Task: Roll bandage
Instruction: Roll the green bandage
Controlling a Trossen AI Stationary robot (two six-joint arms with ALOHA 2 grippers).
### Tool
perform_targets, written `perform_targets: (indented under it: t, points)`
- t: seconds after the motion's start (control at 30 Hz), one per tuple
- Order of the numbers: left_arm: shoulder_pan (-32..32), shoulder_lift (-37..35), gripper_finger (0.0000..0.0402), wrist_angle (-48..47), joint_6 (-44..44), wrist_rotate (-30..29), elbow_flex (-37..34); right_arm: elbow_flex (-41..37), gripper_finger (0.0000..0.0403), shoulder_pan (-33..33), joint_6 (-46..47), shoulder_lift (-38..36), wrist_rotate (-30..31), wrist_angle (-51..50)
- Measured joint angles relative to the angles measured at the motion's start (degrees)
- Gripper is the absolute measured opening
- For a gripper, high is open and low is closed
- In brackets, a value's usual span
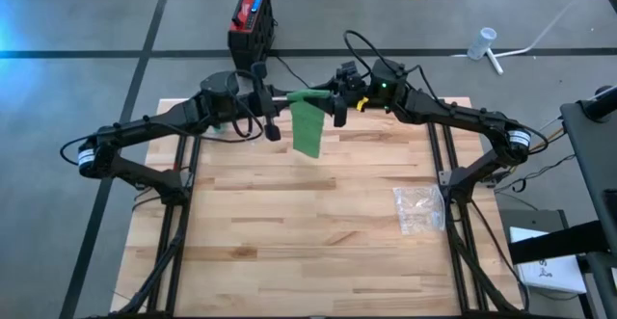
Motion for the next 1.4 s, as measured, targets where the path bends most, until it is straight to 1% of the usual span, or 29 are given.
perform_targets:
  t: [0.03, 0.1, 0.3, 0.4, 0.43, 0.57, 0.7, 0.8, 0.87, 0.97, 1.07, 1.17, 1.33, 1.4]
  points:
    - [0.13, 0.0, 0.0023, 0.28, -0.74, -0.08, 0.0, 0.0, 0.0167, 0.02, -0.28, 0.0, 0.22, 0.13]
    - [0.29, 0.0, 0.004, 0.79, -1.97, -0.89, 0.0, 0.0, 0.0143, 0.04, -0.96, 0.0, 0.55, 0.43]
    - [0.98, -0.22, 0.0124, 1.09, -5.0, -2.03, 0.0, -0.2, 0.0059, 0.25, -3.23, 0.0, 1.52, 1.93]
    - [1.07, -1.05, 0.0164, -0.43, -6.56, -2.15, 0.0, -0.31, 0.003, 0.26, -4.94, 0.0, 1.35, 2.0]
    - [1.13, -1.37, 0.0178, -0.82, -7.54, -1.6, 0.0, -0.31, 0.0029, 0.28, -5.37, 0.0, 1.14, 2.0]
    - [1.79, -2.16, 0.0232, -0.89, -13.35, 4.14, 0.05, -0.42, 0.0029, 0.28, -6.91, -0.02, 0.96, 1.72]
    - [3.04, -2.22, 0.0282, -1.4, -17.8, 6.33, 1.42, -0.5, 0.0033, 0.31, -9.19, -0.02, 0.99, 1.75]
    - [4.68, -1.68, 0.0313, -2.0, -22.03, 11.82, 2.63, -0.54, 0.0035, 0.4, -10.59, -0.02, 1.01, 1.8]
    - [5.69, -0.8, 0.0325, -3.17, -25.39, 14.54, 3.78, -0.61, 0.0034, 0.43, -11.3, -0.02, 1.03, 2.08]
    - [7.22, 0.47, 0.0327, -6.0, -26.92, 16.17, 4.83, -0.61, 0.0031, 0.81, -12.1, -0.02, 1.04, 3.61]
    - [8.07, 0.94, 0.0309, -6.29, -27.92, 16.35, 4.83, -0.66, 0.0032, 1.08, -12.74, -0.02, 1.41, 4.46]
    - [8.53, 0.97, 0.0274, -6.14, -29.22, 16.95, 4.83, -0.68, 0.0033, 1.16, -13.58, -0.02, 1.43, 4.49]
    - [8.87, 1.07, 0.02, -6.05, -30.75, 20.3, 5.28, -0.87, 0.0032, 1.29, -14.58, -0.02, 2.63, 4.72]
    - [8.85, 1.07, 0.0169, -5.99, -30.86, 20.75, 5.31, -0.87, 0.0033, 1.31, -14.9, -0.04, 2.97, 4.74]
